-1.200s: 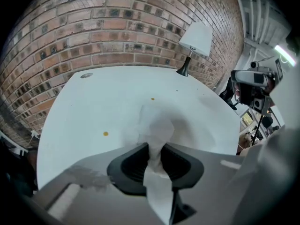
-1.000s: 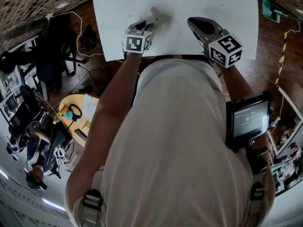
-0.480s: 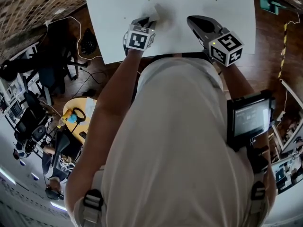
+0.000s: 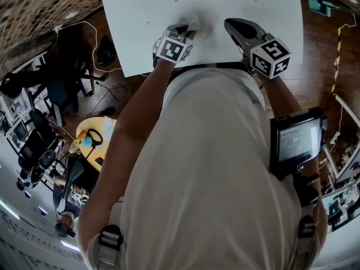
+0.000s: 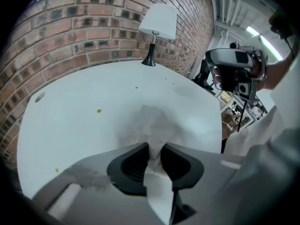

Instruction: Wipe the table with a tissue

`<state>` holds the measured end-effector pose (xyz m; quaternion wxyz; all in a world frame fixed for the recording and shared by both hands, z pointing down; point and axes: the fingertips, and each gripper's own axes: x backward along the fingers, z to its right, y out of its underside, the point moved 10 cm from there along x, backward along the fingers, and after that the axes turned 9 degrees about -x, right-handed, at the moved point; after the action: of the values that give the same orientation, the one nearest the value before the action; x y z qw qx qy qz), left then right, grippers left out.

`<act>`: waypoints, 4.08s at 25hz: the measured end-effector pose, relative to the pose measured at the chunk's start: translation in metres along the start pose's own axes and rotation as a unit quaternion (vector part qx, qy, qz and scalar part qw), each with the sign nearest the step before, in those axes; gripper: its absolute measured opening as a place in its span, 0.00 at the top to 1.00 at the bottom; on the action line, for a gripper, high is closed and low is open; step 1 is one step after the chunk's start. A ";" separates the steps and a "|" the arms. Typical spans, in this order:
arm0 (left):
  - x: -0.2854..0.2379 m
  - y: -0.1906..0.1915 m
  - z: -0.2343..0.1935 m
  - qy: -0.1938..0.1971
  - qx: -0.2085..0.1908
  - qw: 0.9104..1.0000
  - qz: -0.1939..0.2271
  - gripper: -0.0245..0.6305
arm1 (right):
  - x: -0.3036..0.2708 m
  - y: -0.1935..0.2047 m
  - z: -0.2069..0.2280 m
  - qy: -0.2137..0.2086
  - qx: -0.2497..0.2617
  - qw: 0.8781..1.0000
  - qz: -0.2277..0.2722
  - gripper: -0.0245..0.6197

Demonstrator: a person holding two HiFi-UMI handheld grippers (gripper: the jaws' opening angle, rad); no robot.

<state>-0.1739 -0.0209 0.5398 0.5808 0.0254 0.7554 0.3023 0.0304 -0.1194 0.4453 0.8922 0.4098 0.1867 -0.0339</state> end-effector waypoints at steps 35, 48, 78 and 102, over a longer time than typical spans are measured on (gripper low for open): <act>-0.010 -0.016 0.024 0.124 0.101 0.985 0.062 0.84 | 0.017 -0.009 0.008 0.025 -0.050 0.998 0.030 0.95; 0.048 0.040 -0.013 0.022 0.200 0.960 0.193 0.84 | -0.013 -0.010 0.003 -0.008 -0.049 0.999 0.006 0.95; 0.089 0.104 -0.103 -0.164 0.284 0.935 0.133 0.84 | -0.049 -0.023 -0.016 -0.039 -0.029 0.998 -0.035 0.95; 0.052 0.053 -0.083 -0.050 0.235 0.962 0.133 0.84 | -0.036 -0.022 -0.012 -0.025 -0.043 0.999 -0.020 0.95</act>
<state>-0.2818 0.0072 0.5331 0.5500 0.2759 0.7652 0.1893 -0.0108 -0.1284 0.4357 0.9125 0.3665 0.1733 -0.0539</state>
